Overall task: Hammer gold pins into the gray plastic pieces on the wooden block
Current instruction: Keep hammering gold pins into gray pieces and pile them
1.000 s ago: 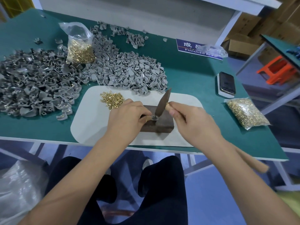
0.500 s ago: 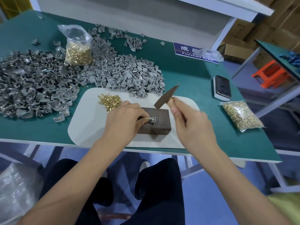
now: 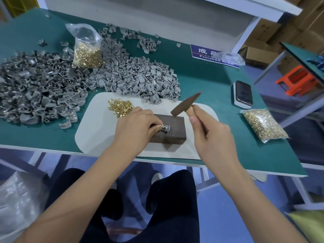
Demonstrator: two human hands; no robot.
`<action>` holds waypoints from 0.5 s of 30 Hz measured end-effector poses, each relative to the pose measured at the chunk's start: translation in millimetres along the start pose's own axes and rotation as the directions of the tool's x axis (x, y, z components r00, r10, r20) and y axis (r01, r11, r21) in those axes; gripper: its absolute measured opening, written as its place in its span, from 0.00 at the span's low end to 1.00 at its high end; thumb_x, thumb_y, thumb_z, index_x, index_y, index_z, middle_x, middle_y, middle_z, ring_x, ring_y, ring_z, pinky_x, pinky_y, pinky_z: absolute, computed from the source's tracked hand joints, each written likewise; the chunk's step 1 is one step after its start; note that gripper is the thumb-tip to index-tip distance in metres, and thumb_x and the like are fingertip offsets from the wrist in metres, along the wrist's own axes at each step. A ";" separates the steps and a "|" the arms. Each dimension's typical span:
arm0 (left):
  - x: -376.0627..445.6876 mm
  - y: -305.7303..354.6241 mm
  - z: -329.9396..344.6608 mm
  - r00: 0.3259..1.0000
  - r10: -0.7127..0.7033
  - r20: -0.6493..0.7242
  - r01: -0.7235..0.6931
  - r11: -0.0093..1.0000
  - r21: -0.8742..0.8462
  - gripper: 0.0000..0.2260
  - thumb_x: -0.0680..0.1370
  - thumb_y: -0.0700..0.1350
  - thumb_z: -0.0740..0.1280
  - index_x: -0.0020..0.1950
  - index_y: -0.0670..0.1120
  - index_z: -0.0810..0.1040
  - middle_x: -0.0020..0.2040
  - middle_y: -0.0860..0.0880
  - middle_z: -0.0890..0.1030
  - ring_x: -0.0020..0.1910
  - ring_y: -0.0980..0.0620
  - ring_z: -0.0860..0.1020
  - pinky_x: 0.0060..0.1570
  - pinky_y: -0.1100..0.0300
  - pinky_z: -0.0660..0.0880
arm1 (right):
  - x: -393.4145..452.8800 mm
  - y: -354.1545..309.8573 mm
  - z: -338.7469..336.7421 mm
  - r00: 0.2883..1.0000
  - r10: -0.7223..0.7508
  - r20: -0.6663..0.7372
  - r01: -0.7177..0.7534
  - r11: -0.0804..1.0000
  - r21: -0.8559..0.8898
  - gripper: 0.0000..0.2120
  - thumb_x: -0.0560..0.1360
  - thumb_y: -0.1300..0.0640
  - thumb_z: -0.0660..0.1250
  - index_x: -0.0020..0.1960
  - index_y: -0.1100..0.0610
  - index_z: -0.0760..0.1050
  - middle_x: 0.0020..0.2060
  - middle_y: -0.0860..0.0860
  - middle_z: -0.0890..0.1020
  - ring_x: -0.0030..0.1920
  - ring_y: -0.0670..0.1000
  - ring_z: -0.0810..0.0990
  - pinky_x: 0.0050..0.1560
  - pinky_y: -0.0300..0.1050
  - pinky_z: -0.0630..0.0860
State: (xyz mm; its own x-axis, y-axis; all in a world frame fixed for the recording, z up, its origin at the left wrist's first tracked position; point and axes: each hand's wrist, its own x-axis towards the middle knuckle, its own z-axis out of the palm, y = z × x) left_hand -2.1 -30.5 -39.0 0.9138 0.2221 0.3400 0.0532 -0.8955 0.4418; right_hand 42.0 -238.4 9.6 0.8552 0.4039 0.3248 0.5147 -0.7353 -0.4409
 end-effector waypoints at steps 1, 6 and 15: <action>-0.1 0.0 -0.2 1.000 -0.001 0.000 0.001 1.000 -0.001 0.05 0.78 0.58 0.70 0.49 0.60 0.85 0.47 0.59 0.82 0.51 0.53 0.74 0.39 0.55 0.74 | -2.1 -2.4 2.2 1.000 -0.003 0.031 0.002 1.000 0.028 0.14 0.84 0.44 0.57 0.68 0.39 0.72 0.36 0.43 0.79 0.36 0.51 0.73 0.35 0.50 0.73; -1.1 -0.1 -0.6 1.000 0.003 -0.003 -0.003 1.000 -0.007 0.06 0.78 0.58 0.70 0.49 0.60 0.85 0.47 0.59 0.82 0.52 0.54 0.74 0.39 0.56 0.74 | -3.2 0.7 0.9 0.996 -0.084 -0.023 0.082 0.993 -0.084 0.13 0.84 0.48 0.61 0.67 0.42 0.75 0.42 0.48 0.85 0.42 0.55 0.79 0.35 0.46 0.70; -0.9 -0.6 -1.6 1.000 0.029 -0.002 -0.029 0.999 0.015 0.05 0.78 0.58 0.70 0.49 0.60 0.84 0.46 0.59 0.81 0.49 0.53 0.74 0.37 0.55 0.75 | 13.3 1.6 -12.7 0.985 -0.138 0.100 0.156 0.967 -0.200 0.16 0.81 0.41 0.56 0.67 0.37 0.68 0.40 0.49 0.85 0.43 0.60 0.82 0.36 0.48 0.74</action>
State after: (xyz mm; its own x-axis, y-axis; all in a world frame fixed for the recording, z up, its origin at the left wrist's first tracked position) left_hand -3.6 -29.5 -38.2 0.9142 0.1964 0.3544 0.0327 -0.9075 0.4187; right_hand 53.5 -241.1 23.9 0.7779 0.5537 0.2973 0.6188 -0.7574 -0.2084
